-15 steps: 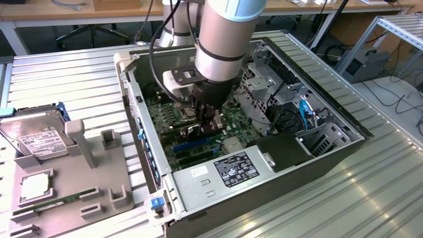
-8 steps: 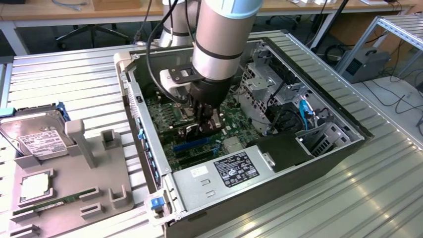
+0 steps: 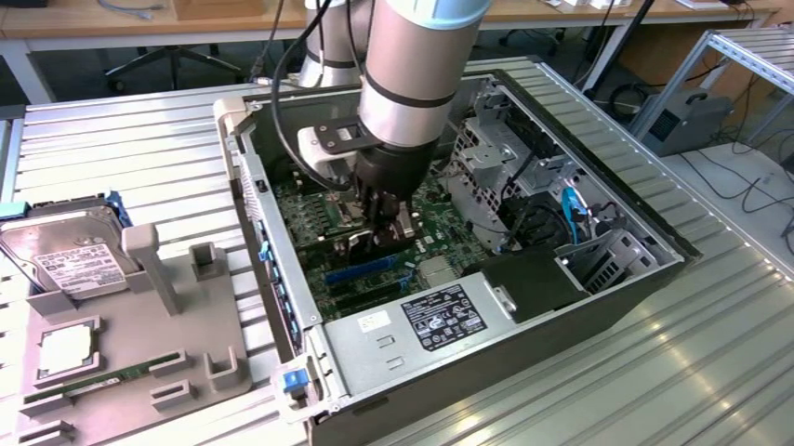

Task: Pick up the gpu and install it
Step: 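Insert the gpu into the slot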

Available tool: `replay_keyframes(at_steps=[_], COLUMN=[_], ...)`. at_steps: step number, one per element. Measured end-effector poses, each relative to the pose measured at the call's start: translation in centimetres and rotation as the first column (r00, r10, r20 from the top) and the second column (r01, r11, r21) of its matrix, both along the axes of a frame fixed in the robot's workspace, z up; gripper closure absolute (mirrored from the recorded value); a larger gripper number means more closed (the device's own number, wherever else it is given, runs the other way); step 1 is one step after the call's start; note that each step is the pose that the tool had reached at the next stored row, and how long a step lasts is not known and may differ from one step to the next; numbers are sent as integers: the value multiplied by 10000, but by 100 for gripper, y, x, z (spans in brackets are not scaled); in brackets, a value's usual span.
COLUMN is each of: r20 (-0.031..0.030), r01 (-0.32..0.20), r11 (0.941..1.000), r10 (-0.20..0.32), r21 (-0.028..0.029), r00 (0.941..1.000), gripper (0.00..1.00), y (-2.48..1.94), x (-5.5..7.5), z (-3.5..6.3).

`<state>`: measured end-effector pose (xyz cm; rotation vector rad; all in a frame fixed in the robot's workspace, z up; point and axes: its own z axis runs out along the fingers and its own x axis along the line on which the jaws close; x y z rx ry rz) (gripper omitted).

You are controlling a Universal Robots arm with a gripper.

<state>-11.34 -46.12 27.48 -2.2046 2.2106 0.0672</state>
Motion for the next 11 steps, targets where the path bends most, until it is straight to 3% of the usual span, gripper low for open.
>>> replay_keyframes(at_steps=[8, 9, 11], r20=[3, -20, -163], r01=[-1, 7, 23], r11=[10000, 10000, 10000], r10=[1, -7, -23], r21=[0, 1, -4], r00=[10000, 10000, 9999], gripper=[73, 73, 73], y=[1, 0, 0], x=[-24, -21, -3], z=[0, -1, 0])
